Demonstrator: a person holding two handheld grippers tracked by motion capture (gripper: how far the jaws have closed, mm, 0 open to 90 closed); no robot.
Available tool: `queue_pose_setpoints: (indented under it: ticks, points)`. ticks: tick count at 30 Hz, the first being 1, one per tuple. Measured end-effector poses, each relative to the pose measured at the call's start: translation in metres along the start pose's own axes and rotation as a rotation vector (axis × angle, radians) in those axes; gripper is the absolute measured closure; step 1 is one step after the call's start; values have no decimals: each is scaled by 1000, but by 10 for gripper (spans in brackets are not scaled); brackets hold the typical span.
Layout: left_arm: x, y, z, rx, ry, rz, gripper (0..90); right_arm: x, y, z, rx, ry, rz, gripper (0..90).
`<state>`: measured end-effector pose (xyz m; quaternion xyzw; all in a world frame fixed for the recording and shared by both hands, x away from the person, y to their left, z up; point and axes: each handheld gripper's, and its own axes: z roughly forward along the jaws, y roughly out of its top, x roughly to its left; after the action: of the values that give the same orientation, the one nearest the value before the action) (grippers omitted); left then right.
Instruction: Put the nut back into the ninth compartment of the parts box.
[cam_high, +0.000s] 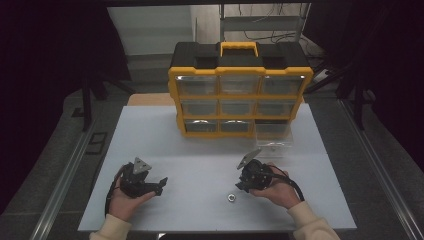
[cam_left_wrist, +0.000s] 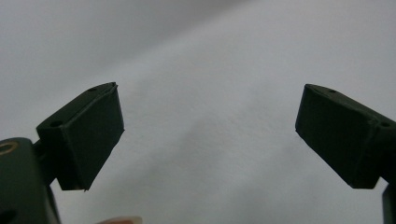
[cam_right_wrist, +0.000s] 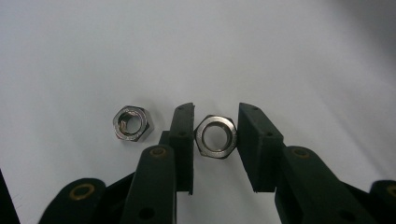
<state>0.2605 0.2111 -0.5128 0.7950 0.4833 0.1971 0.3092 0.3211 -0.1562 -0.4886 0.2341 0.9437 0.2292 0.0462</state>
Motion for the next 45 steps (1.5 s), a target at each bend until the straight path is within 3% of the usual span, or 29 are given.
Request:
queue_pose_setpoints:
  ticks: [45]
  points:
    - [0,0,1,1,1,5,82,-28,-3,-60,-165,-89,76,681]
